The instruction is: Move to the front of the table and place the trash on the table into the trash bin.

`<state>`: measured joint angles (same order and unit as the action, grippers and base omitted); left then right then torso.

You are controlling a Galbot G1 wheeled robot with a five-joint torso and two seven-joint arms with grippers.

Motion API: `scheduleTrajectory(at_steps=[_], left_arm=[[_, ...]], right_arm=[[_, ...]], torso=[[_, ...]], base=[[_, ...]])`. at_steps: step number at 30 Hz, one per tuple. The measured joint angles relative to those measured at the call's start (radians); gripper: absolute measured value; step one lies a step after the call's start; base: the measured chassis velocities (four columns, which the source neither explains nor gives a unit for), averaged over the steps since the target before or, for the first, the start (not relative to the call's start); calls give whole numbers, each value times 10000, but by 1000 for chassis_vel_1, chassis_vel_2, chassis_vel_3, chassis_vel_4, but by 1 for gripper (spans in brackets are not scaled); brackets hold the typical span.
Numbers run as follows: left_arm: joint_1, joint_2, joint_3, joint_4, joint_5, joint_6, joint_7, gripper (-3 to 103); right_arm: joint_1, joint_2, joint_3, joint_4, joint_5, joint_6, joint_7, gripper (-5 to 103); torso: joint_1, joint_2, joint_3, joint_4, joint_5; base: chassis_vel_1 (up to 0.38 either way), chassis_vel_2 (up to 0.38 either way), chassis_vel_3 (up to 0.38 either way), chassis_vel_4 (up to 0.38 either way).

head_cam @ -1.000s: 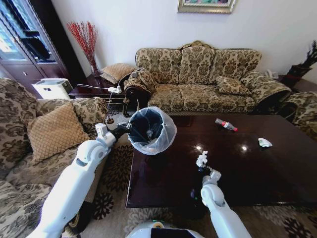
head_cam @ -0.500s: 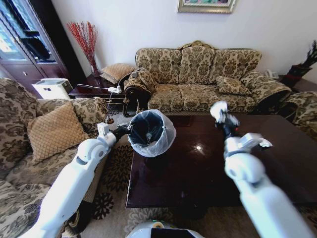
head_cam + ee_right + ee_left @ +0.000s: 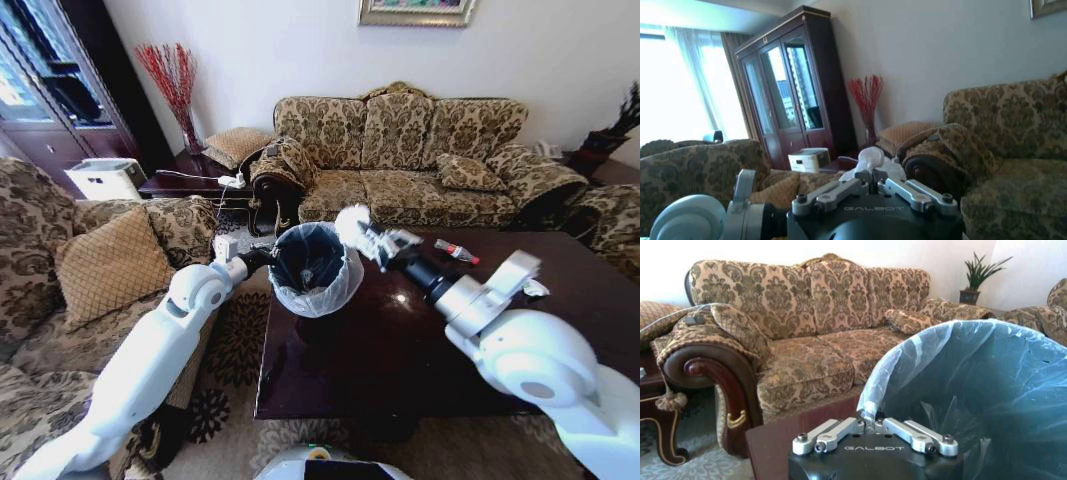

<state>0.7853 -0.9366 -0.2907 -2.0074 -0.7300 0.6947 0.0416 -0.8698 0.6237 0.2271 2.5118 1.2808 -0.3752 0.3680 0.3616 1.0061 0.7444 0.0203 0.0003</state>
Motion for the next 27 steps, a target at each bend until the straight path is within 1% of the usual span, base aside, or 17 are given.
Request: scheduleTrajectory(at_steps=[2,5,6,9,10,11,12,13,15,17,18,21,23,24,26,27], left_arm=[[10,-29,12,-2,5,-1,-3,2],[36,-121,86,-18,15,0,-5,2],[36,-121,86,-18,15,0,-5,2],[1,-178,146,-49,15,-2,3,2],[1,-178,146,-49,15,-2,3,2],[-23,-182,161,-49,15,-6,6,2],[-56,-183,177,-48,11,-7,17,2],[-104,-184,198,-34,6,-11,28,2],[-135,-189,210,-11,4,-15,31,2],[-218,-208,243,65,2,-32,41,2],[-218,-208,243,65,2,-32,41,2],[-319,-285,302,213,0,-55,60,2],[-330,-305,306,239,0,-61,61,2],[-336,-365,306,316,0,-128,56,2],[-330,-396,298,355,0,-189,48,2],[-306,-426,273,392,0,-249,21,2]], right_arm=[[5,23,-146,-9,-41,-29,0,-3],[214,157,-1052,-49,-761,-22,-229,13],[214,157,-1052,-49,-761,-22,-229,13],[419,394,-1454,-369,-1146,-15,-432,28],[419,394,-1454,-369,-1146,-15,-432,28],[460,444,-1495,-493,-1219,-9,-460,34],[504,496,-1530,-615,-1287,0,-477,34],[553,536,-1555,-734,-1346,14,-499,45],[576,561,-1564,-793,-1400,27,-522,45],[614,613,-1569,-935,-1592,107,-587,56],[614,613,-1569,-935,-1592,107,-587,56],[604,645,-1342,-1039,-1804,242,-625,72],[604,646,-1267,-1046,-1847,282,-634,72],[616,643,-1017,-1056,-1941,498,-629,83],[621,625,-869,-1059,-1991,643,-580,83],[616,584,-706,-1074,-2060,798,-434,88]], torso=[[0,0,0,0,-1],[1,0,0,1,-3],[1,0,0,1,-3],[0,0,0,2,-2],[0,0,0,2,-2],[0,0,0,2,-2],[1,0,0,1,-2],[1,0,0,2,-1],[2,0,0,2,-2],[2,0,0,2,-2],[2,0,0,2,-2],[1,0,0,1,-1],[1,0,0,1,-1],[2,0,0,1,-1],[1,0,0,1,-1],[1,0,0,1,-2]], base=[[0,0,0,0],[0,0,0,0],[0,0,0,0],[0,0,0,0],[0,0,0,0],[0,0,0,0],[0,0,0,0],[0,0,0,0],[0,0,0,0],[0,0,0,0],[0,0,0,0],[0,0,0,0],[0,0,0,0],[0,0,0,0],[0,0,0,0],[0,0,0,0]])
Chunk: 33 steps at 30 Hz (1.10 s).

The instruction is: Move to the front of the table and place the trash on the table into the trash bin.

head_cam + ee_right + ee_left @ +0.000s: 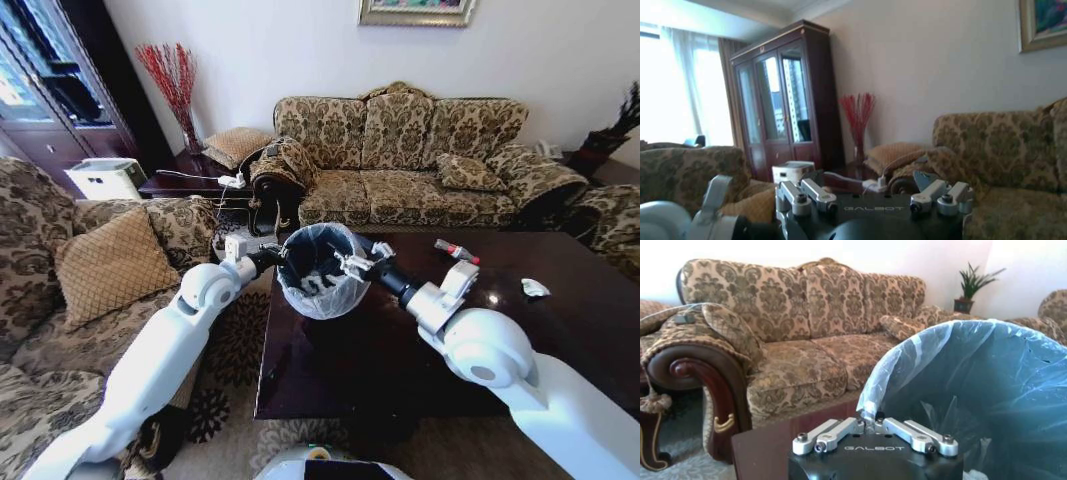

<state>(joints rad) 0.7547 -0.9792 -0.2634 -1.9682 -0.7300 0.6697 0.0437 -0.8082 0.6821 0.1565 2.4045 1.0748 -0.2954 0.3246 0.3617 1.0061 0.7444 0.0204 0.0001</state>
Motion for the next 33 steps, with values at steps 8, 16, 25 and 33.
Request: scheduleTrajectory(at_steps=[8,16,25,33], left_arm=[[524,-79,-803,-49,38,-307,-12,2],[995,25,-1455,-240,54,-402,220,2],[1410,-50,-2118,-363,-38,-803,374,2],[1778,-199,-2453,-511,-85,-924,381,2]], right_arm=[[-1373,19,2172,-371,-471,-780,2327,100],[-4000,1395,4853,-1500,-3229,-953,2283,100],[-6726,4059,7330,-1926,-4933,-538,994,100],[-7351,4838,7545,-1568,-5825,-271,363,100]], torso=[[0,0,0,2,-1],[-1,0,-1,2,0],[-2,1,-2,-5,1],[-2,1,-1,2,-5]], base=[[0,0,0,0],[0,0,0,0],[-11,-6,-6,-6],[0,0,0,0]])
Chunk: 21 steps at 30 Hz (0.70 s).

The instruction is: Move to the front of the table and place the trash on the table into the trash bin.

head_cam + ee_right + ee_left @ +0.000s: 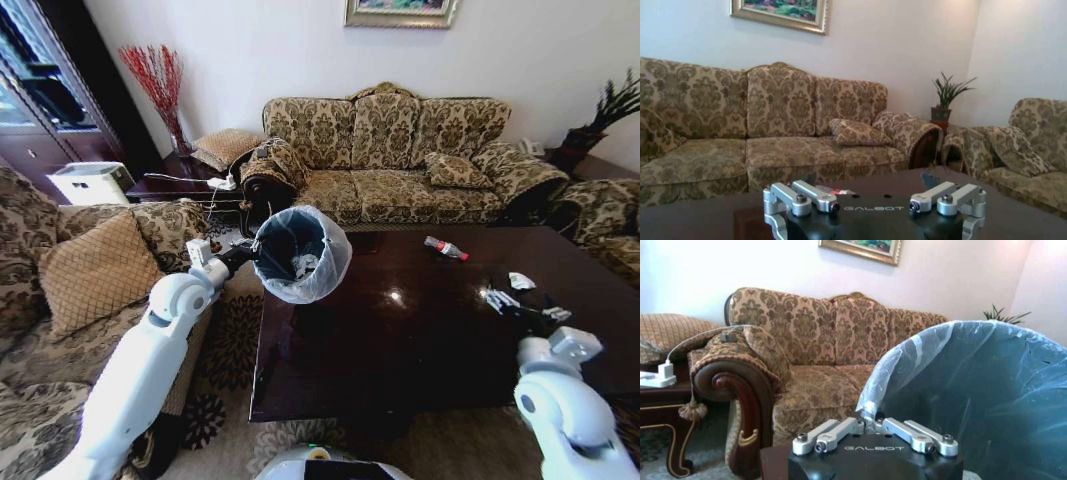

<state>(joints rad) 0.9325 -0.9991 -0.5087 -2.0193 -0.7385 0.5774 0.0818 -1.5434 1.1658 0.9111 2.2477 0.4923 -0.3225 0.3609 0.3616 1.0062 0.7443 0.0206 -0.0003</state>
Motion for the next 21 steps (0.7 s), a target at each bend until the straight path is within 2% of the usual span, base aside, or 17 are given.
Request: scheduleTrajectory(at_steps=[6,12,21], left_arm=[[333,-38,-177,-248,1,-26,18,2],[672,-46,-324,-374,18,-104,49,2],[961,-66,-342,-616,67,-44,22,2]], right_arm=[[3,148,-484,23,-738,252,-168,100],[-33,351,-1038,1,-1317,437,-349,100],[-141,591,-1683,-106,-1641,681,-358,100]], torso=[[0,0,0,-1,2],[1,0,0,1,0],[2,0,1,-3,3]], base=[[-10,-9,6,9],[-122,-113,113,92],[-227,-234,229,242]])
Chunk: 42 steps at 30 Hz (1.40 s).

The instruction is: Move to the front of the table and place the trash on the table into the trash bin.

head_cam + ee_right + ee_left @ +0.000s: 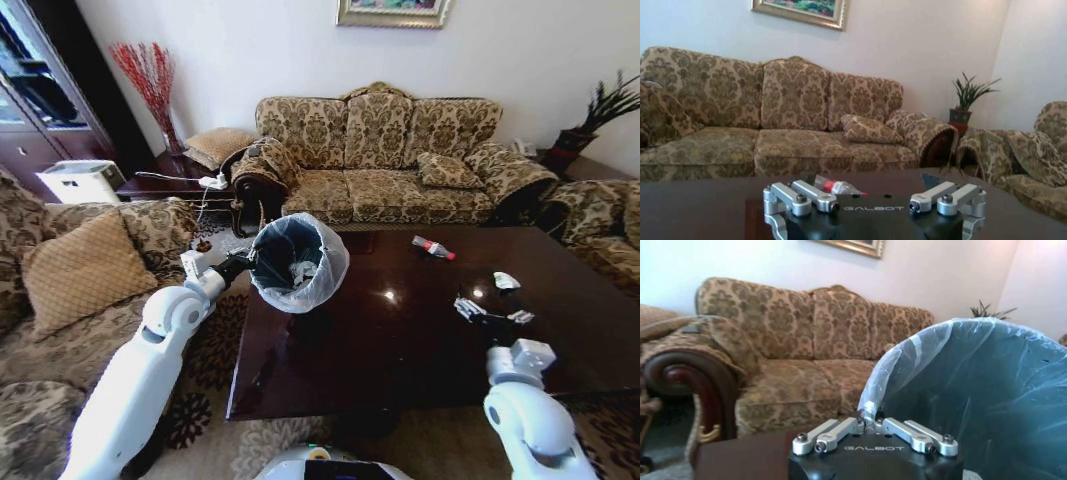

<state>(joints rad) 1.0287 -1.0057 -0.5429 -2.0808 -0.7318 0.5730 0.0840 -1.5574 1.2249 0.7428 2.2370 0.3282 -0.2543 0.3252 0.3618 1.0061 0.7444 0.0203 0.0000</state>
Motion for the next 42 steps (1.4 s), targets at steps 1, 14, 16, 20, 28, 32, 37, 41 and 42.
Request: scheduleTrajectory(at_steps=[1,14,16,20,28,32,37,41,42], left_arm=[[0,0,0,0,0,0,0,2],[383,42,-224,-335,40,157,148,2],[456,49,-266,-401,47,163,176,2],[520,12,-284,-480,86,165,203,2],[697,-54,-175,-549,189,-101,192,2],[722,-106,-59,-557,203,-249,168,2],[682,-133,17,-549,213,-292,143,2],[683,-161,60,-558,217,-293,144,2],[688,-163,66,-563,217,-293,144,2]], right_arm=[[0,0,0,0,0,0,0,100],[-145,312,-301,-89,-173,202,71,100],[-145,295,-285,-98,-167,226,126,100],[-141,299,-293,-98,-228,244,421,100],[-168,375,-140,-123,-526,408,207,100],[-134,373,-57,-245,-493,710,150,100],[-120,363,12,-304,-278,815,160,100],[-165,387,-2,-307,-298,828,164,100],[-175,396,-13,-308,-316,828,155,100]], torso=[[0,0,0,0,0],[0,0,0,0,-1],[-2,1,-1,2,3],[-1,0,0,0,0],[-1,0,0,3,9],[-1,0,0,0,0],[-2,0,-1,8,-1],[-1,0,0,2,-1],[-1,0,0,1,1]], base=[[-276,-316,281,300],[-329,-320,349,353],[-319,-318,423,418],[-287,-295,417,419],[-133,-144,277,259],[0,0,0,0],[48,83,-19,-39],[-33,43,44,-36],[-62,27,46,-44]])
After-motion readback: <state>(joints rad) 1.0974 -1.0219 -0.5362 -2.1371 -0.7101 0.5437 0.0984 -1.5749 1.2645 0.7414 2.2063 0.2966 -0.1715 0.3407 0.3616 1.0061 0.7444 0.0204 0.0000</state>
